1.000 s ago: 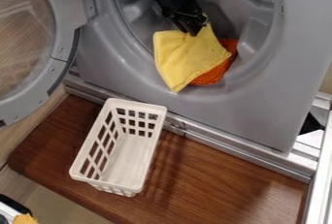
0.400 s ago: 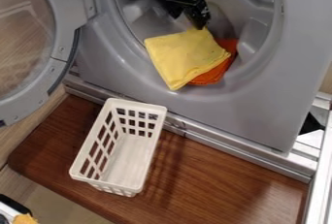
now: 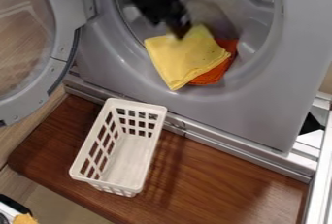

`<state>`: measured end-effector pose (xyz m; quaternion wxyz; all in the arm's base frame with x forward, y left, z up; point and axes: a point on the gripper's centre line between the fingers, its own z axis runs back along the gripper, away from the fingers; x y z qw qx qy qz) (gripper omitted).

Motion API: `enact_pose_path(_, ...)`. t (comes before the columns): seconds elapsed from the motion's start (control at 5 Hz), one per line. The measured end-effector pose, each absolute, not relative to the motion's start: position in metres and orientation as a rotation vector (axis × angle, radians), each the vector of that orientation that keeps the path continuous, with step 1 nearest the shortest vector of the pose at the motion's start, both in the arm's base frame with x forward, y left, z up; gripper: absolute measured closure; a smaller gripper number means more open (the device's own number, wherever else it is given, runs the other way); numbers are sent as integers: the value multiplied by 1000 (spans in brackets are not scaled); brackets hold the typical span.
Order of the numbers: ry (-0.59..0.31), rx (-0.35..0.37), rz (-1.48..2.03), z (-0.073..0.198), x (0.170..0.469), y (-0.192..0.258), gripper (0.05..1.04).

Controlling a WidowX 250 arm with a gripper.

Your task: Put the yellow cloth into the washing machine

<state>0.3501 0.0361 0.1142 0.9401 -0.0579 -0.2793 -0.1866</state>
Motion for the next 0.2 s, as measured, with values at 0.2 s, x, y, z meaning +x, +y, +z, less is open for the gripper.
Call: enact_pose_path(0.2,-492,-45,-425,113,315,41,83)
